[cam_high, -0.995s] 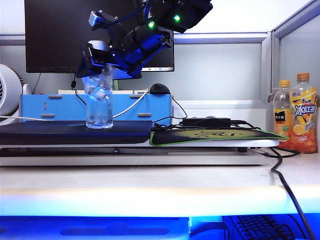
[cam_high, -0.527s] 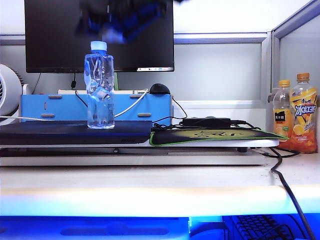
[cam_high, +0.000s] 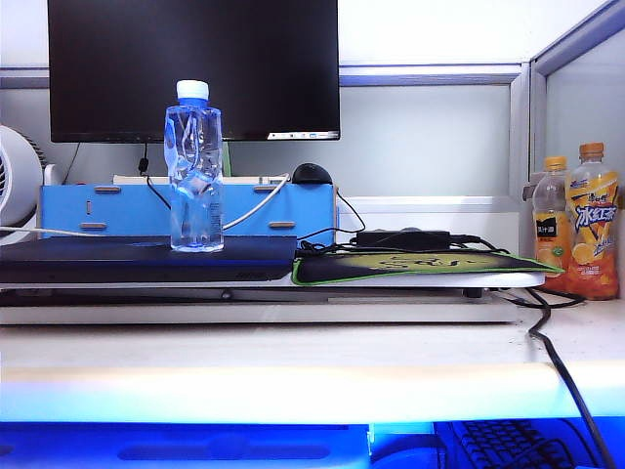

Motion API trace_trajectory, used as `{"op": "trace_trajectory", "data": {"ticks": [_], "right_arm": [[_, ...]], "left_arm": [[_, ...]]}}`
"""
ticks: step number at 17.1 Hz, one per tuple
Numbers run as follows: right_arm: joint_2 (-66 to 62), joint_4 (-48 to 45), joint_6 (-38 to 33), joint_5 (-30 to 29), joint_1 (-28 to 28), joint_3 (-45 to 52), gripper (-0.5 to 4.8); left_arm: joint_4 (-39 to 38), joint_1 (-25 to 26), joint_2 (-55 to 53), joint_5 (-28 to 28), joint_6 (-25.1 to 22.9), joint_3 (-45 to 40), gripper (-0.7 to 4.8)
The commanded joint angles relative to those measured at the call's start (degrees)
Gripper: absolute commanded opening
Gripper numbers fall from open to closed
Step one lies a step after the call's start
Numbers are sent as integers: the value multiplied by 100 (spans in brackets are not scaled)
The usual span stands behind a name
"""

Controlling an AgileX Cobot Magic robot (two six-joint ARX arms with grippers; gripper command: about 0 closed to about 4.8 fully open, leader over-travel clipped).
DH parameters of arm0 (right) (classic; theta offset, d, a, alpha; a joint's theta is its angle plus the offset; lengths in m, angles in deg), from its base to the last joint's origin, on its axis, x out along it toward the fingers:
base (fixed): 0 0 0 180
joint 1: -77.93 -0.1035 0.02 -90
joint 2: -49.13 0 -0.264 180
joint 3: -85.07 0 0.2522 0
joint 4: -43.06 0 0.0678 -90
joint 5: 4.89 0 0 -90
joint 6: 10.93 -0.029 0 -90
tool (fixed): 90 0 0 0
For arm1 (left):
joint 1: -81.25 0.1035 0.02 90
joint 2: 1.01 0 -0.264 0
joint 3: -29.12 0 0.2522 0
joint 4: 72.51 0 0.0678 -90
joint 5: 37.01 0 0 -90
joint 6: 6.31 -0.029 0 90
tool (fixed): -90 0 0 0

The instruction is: Pick up the mineral water bottle and place it on the laptop.

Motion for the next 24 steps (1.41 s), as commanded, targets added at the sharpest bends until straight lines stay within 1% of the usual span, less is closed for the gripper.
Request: {"op": "trace_trajectory", "data": {"ticks": [1, 3, 5, 6, 7, 10, 12, 14, 16, 18, 20, 21, 23, 24], "right_arm": [[1056, 763, 203, 387, -4, -20, -4], [1882, 1320, 315, 562, -4, -20, -4], [2671, 2081, 313, 579, -4, -20, -4], [2986, 2472, 313, 686, -4, -20, -5], [3272, 2931, 313, 918, -4, -20, -5], [3921, 4404, 313, 1969, -2, -15, -4], [4179, 5423, 271, 2365, -2, 7, -4], [4275, 6334, -11, 2590, -31, 26, -4], [4341, 6660, -15, 3049, -31, 245, -4], [4463, 6507, -133, 3001, -26, 745, -4], [4592, 5847, -188, 2872, -20, 1421, -4], [4734, 5217, -118, 2868, -15, 1912, -4], [5125, 3814, 22, 2586, 0, 3060, -4], [5508, 2625, 28, 2417, 61, 4146, -3]], "left_arm": [[-35, 2, 13, -35, -7, -2, -2], [-35, 2, 13, -35, -9, -2, -2], [-35, 2, 13, -35, -9, -2, -2], [-37, 2, 13, -35, -9, -2, -2], [-35, 2, 13, -35, -9, -2, -2], [-35, 2, 13, -35, -9, -2, -2], [-35, 2, 13, -35, -9, -2, -2], [-35, 2, 13, -35, -9, -2, -2], [-35, 2, 13, -35, -9, -2, -2], [-35, 2, 13, -37, -9, -2, -2], [-35, 2, 13, -35, -9, -2, -2], [-35, 2, 13, -35, -9, -2, -2], [-35, 2, 13, -35, -9, -2, -2], [-35, 2, 13, -37, -9, -2, -2]]}}
